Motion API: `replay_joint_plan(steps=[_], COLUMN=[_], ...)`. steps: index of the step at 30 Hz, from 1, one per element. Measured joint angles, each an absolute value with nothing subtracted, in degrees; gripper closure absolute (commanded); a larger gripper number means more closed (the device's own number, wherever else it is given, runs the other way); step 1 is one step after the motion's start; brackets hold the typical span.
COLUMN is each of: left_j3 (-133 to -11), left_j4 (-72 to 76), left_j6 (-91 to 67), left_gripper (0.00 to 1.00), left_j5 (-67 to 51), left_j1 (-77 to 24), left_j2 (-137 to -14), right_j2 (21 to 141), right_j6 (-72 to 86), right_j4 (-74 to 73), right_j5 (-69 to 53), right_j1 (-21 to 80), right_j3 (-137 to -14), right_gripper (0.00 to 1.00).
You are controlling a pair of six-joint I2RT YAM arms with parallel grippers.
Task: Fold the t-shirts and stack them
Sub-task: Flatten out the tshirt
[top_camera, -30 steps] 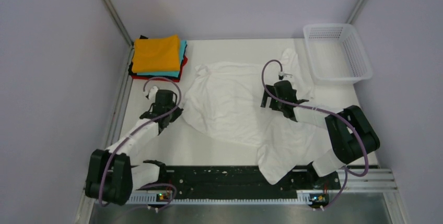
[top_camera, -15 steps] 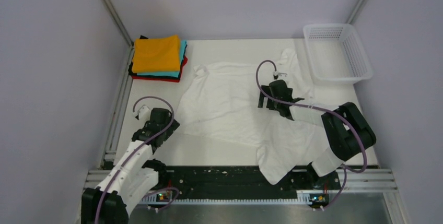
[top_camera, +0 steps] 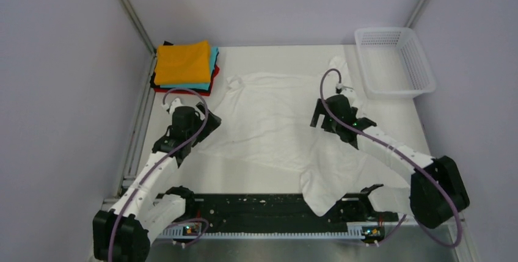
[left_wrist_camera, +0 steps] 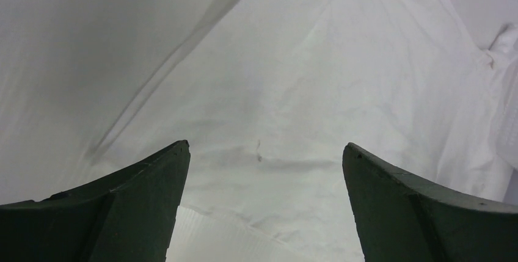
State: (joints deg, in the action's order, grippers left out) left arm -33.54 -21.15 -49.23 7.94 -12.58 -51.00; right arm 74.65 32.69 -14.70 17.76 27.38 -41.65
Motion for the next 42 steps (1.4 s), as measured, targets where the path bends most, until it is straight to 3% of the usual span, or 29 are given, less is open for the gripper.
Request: replay_joint_plan(steps=[9,13,19,25,34,42], left_j3=[-30.72,-28.05,-27.73,-27.53,-31.57,-36.88], left_j4=[-12.93,-9.45,-5.10,-1.56,5.52,4.84], left_j6=[-46.35,-46.24,-46.17,-46.48,-46.78,-45.91], left_gripper=[0.01,0.01,0.01,0.01,0.01,0.01], left_j5=[0.01,-2.11,-3.42,-2.46,-0.05,1.61], left_j1=[-14.66,-14.68,-14.68,-14.68,-14.59,-13.93], left_j2=[-56.62,-58.96,-65.04,-70.57,-79.05,-83.64], right_j2=[49.32,44.84,55.70,66.76,84.53,94.13], right_j6=[43.62,46.30,46.59,42.02,34.26,30.06], right_j4=[-34.94,-39.38,-33.71,-21.34,-8.01,-6.13], right_j5=[21.56,21.85,21.82,18.74,17.17,15.05], right_j1=[34.06,34.39,32.82,21.82,13.96,10.44], right_j3=[-33.85,-28.95,-27.46,-28.60,-39.44,-49.19], right_gripper=[0.01,0.01,0.01,0.01,0.01,0.01])
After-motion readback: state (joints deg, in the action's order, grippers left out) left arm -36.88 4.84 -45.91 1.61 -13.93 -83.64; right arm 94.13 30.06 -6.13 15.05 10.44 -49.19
